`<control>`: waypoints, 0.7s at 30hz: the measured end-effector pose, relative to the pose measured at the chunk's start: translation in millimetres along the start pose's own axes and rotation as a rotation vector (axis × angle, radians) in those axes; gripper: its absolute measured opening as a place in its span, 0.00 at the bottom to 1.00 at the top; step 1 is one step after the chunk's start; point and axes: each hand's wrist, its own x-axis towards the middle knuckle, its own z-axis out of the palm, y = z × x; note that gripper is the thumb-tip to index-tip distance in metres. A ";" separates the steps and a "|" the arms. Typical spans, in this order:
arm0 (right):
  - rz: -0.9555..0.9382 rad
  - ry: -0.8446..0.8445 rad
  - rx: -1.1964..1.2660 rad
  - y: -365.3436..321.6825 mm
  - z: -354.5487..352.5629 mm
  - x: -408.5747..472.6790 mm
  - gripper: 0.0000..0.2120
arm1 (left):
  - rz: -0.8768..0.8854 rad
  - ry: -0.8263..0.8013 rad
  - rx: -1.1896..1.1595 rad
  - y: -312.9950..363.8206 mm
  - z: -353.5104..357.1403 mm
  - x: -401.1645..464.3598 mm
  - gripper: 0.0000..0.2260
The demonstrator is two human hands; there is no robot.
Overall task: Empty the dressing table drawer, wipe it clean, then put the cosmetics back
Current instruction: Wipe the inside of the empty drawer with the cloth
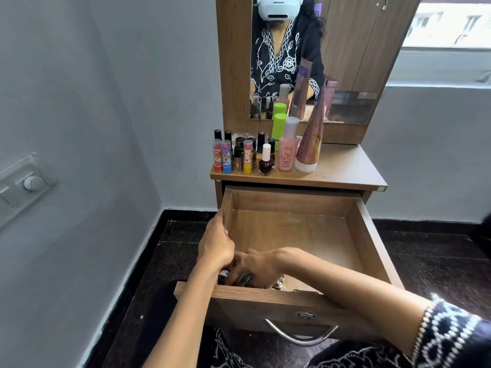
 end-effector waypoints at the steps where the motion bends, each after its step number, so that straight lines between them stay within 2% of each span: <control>1: -0.009 -0.011 -0.021 -1.5 -2.7 -0.9 0.35 | -0.002 0.000 -0.002 0.0 -0.2 0.2 0.26; 9: 0.020 -0.067 -0.030 28.6 1.3 -23.5 0.25 | 0.016 -0.007 -0.011 -1.5 -0.2 1.0 0.26; 16: 0.033 0.025 -0.004 -2.7 -4.7 5.8 0.33 | 0.001 0.002 -0.002 -1.9 0.6 1.2 0.26; 21: 0.049 0.009 -0.029 -3.7 -2.6 2.7 0.36 | -0.007 0.002 0.002 -2.7 0.7 2.0 0.26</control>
